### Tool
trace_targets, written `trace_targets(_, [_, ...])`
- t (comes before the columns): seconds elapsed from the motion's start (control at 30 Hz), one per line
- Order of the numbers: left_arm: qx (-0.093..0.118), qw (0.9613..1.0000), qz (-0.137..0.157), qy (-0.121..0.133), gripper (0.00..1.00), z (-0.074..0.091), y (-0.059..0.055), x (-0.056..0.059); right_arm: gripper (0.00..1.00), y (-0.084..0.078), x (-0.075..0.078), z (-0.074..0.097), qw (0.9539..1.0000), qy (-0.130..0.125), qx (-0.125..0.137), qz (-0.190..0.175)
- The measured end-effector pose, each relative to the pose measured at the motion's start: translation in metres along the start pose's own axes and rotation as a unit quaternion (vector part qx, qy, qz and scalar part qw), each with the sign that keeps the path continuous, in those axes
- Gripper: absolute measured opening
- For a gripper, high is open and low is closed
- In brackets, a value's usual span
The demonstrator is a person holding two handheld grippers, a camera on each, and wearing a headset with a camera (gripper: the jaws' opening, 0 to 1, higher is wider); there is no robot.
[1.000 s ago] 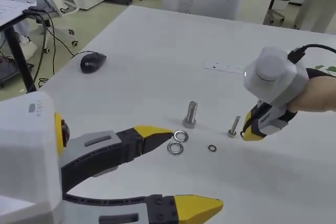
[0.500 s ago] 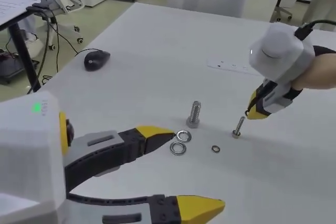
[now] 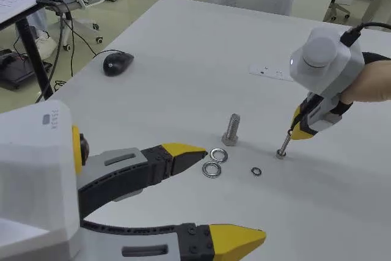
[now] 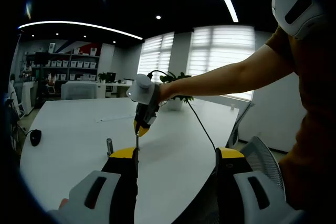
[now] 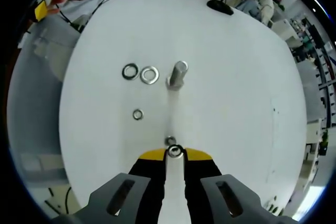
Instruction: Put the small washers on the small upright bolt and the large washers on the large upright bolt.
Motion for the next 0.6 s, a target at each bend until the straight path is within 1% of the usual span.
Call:
trace_targets(0.17, [0.0,1.0,0.001,-0.003,0.59,-0.004,0.001,0.003,0.12,-0.001,0.0,-0.003,1.0,0.005,-0.003,-0.001])
trace_targets(0.27, [0.002,1.0,0.003,-0.003,0.59,-0.004,0.001,0.002,0.12,0.0,-0.001,-0.006,0.9999,0.009,-0.004,0.003])
trace_targets(0.33, [0.001,1.0,0.003,-0.003,0.59,-0.005,0.001,0.001,0.12,-0.001,0.001,-0.008,0.9999,0.011,-0.005,0.004])
trace_targets(0.6, [0.001,1.0,0.005,-0.001,0.59,-0.005,0.0,-0.001,0.12,-0.003,-0.003,-0.019,0.9996,0.021,-0.014,0.009])
Point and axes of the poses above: the centre of the closed fingertips' face, and the gripper's own axes: z roughly backward along the fingers, x roughly to its right, y roughly out of its top, the point moved 6 cm from there along z, roughly backward along the fingers, and after that the axes turned 3 degrees about z, right-handed, at the moved point
